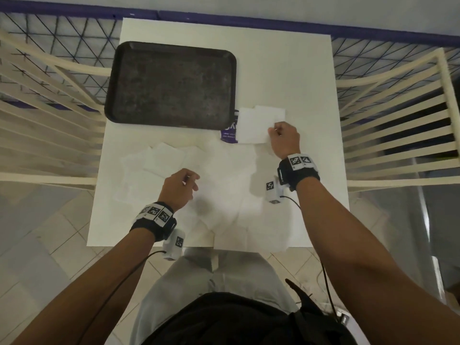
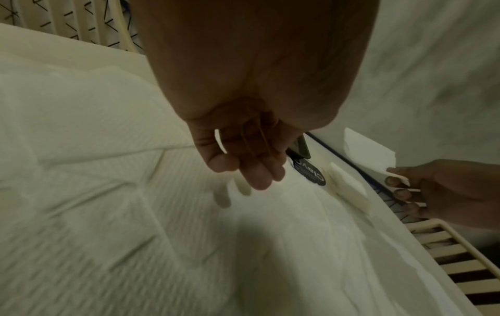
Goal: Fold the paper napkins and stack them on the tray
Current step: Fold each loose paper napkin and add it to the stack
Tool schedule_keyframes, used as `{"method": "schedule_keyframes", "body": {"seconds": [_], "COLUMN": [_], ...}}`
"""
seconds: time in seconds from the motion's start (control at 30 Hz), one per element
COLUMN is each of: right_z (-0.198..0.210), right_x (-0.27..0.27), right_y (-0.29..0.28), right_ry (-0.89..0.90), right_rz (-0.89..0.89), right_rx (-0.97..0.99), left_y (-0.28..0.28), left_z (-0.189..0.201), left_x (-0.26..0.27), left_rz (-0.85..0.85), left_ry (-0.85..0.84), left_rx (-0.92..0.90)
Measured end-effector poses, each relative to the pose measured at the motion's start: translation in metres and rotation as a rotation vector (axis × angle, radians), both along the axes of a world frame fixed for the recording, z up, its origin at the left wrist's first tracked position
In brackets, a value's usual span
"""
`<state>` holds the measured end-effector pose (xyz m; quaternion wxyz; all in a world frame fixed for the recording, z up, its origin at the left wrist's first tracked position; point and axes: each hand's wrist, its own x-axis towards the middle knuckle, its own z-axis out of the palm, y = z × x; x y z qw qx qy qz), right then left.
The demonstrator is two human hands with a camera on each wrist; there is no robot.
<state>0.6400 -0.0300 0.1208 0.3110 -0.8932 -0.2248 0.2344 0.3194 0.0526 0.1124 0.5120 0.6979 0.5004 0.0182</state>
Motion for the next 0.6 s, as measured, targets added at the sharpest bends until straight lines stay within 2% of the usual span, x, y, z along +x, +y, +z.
{"method": "schedule_keyframes", "body": {"seconds": [0.23, 0.6], "right_z": [-0.023, -0.046], "right_x": [0.058, 0.068], "right_y": [0.011, 0.012], "right_ry": [-0.005, -0.027], "right_rz": [-0.055, -0.067], "right_rx": [-0.069, -0.112], "left_y": [-0.009, -0.011], "left_z": [-0.006, -0.011], "left_x": [0.017, 0.024], "left_rz": [0.03, 0.07], "left_ry": [0.065, 0.113], "left_rx": [-0.02, -0.024]}}
